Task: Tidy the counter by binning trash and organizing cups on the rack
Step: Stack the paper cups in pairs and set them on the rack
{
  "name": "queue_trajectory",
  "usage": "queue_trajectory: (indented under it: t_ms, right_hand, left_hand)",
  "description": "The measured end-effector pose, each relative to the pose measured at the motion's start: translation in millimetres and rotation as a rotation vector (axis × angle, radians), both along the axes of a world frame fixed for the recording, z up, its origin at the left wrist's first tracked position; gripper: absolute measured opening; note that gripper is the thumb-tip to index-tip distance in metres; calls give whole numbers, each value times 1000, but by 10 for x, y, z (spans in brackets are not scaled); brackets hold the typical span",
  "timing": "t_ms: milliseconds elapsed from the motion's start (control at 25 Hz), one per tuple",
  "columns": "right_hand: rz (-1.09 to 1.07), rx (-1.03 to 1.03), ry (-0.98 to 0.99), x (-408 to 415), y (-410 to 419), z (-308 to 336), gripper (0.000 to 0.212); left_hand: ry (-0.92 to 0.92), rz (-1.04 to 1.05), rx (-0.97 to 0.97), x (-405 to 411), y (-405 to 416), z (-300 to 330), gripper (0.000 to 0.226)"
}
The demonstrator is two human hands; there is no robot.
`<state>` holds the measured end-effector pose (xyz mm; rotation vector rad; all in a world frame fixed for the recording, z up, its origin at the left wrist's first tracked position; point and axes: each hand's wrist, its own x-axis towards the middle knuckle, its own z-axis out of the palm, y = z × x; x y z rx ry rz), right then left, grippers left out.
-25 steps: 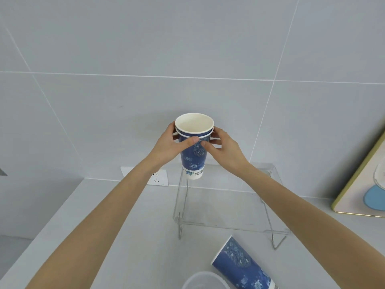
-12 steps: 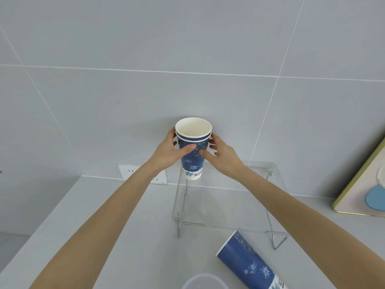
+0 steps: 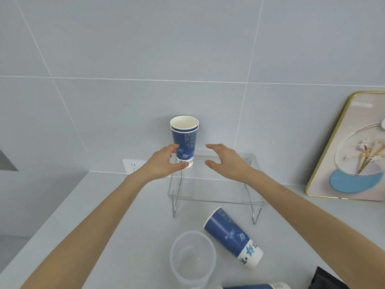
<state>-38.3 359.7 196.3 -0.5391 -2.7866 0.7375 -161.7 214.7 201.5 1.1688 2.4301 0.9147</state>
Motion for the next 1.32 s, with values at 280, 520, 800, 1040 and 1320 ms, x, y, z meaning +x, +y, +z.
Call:
queue_trajectory:
  t_ms: [280, 520, 800, 1040, 1320]
  right_hand:
    - [25, 26, -75, 643, -161, -192, 48]
    - [21, 26, -231, 961, -177, -637, 48]
    - [-61, -93, -518, 1020, -18, -1320, 63]
    - [-103, -251, -502, 946, -55, -1574, 64]
    - [-101, -255, -407, 1126, -86, -1541, 79]
  left_hand:
    - [26, -126, -175, 567, -59, -250, 46]
    - [-23, -220, -424, 761, 123, -724, 44]
    - [-139, -254, -560, 675, 366, -1248, 45]
    - [-142, -230, -527, 640, 452, -1463, 33]
    - [-143, -314, -408, 690, 335, -1284, 24]
